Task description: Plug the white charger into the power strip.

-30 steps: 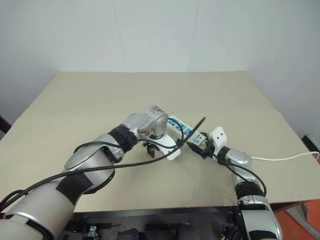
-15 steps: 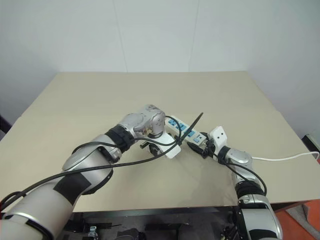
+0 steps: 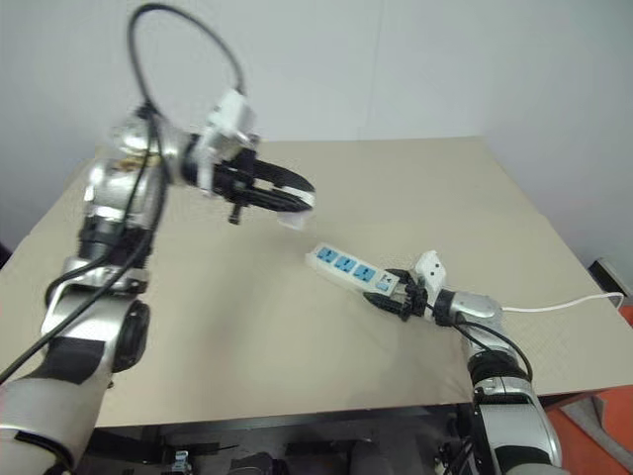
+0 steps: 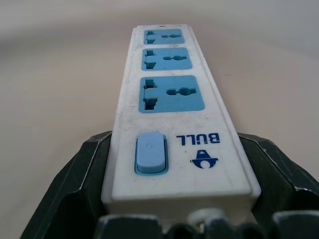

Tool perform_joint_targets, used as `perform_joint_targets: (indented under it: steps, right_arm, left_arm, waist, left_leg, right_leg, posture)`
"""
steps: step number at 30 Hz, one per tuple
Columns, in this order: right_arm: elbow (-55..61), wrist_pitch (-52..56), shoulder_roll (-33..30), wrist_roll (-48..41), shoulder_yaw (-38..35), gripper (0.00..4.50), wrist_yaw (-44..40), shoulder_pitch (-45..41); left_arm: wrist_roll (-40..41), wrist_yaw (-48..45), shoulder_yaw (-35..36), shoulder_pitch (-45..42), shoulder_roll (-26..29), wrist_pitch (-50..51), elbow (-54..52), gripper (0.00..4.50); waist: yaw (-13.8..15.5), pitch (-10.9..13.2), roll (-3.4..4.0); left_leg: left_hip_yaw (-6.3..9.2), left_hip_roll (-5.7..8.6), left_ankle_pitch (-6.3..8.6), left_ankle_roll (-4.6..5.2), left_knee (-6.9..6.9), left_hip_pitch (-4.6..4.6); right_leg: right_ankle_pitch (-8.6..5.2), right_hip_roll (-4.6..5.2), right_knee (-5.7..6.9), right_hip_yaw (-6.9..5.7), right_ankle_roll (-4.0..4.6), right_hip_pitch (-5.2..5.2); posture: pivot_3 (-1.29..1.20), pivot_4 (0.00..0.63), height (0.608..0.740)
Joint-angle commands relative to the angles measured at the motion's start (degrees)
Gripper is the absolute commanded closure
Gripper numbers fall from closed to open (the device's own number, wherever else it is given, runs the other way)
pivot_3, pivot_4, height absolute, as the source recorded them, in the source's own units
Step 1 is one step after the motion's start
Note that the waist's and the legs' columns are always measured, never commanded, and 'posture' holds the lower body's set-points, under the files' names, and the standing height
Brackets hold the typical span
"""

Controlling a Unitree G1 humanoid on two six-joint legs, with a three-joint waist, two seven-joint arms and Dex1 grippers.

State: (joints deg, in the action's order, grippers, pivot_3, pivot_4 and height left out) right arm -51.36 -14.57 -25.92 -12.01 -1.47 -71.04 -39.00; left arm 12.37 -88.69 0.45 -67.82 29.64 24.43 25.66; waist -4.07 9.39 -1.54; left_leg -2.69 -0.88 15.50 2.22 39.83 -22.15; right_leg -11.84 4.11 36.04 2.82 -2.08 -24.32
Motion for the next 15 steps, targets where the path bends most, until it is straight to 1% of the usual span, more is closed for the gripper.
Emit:
perform_joint_targets:
  steps: [1,4,7,11,15]
  right_arm:
    - [0.5,-2.6,1.4,-0.3,2.0,1.09,-7.7,-2.3]
    - [-0.3,-3.7,3.0,0.5,3.6,1.09,-10.9,-3.8]
    - [-1.9,-5.9,4.5,2.6,5.6,1.09,-12.4,-4.5]
    - [-4.0,-8.2,5.7,3.8,6.8,1.09,-13.0,-5.3]
    - [-5.3,-9.2,5.7,4.5,7.3,1.09,-13.9,-5.7]
  left_arm:
    - [9.1,2.2,6.8,4.1,2.7,8.8,-6.6,3.44]
    - [14.7,3.8,10.1,9.7,5.5,15.5,-11.4,3.44]
    - [18.1,5.0,10.4,14.8,7.4,19.2,-16.4,3.44]
    - [19.8,5.7,8.3,21.0,9.4,20.5,-21.9,3.44]
    - [21.4,6.0,7.9,24.5,9.3,20.3,-21.4,3.44]
  waist:
    - [-0.1,0.0,0.0]
    - [-0.1,0.1,0.04]
    - [0.1,0.1,0.04]
    - [0.5,0.1,0.04]
    - [0.6,0.1,0.04]
  left_leg:
    - [0.03,0.0,0.0,0.0,0.0,-0.02]
    - [0.12,-0.04,-0.01,-0.03,-0.01,-0.13]
    - [0.22,-0.02,-0.05,-0.1,-0.02,-0.19]
    - [0.27,0.06,-0.05,-0.12,-0.01,-0.14]
    - [0.29,0.05,-0.08,-0.16,-0.01,-0.09]
  right_leg:
    - [0.0,-0.01,0.04,-0.04,0.0,0.0]
    - [0.02,0.0,0.18,-0.14,0.03,-0.08]
    - [0.03,0.09,0.19,-0.25,0.03,-0.1]
    - [0.03,0.22,0.17,-0.32,0.03,-0.01]
    - [0.03,0.21,0.14,-0.34,0.04,0.01]
  posture:
    - [0.0,0.15,0.74]
    - [0.0,0.15,0.74]
    - [0.0,0.15,0.74]
    - [0.0,0.15,0.74]
    - [0.0,0.15,0.74]
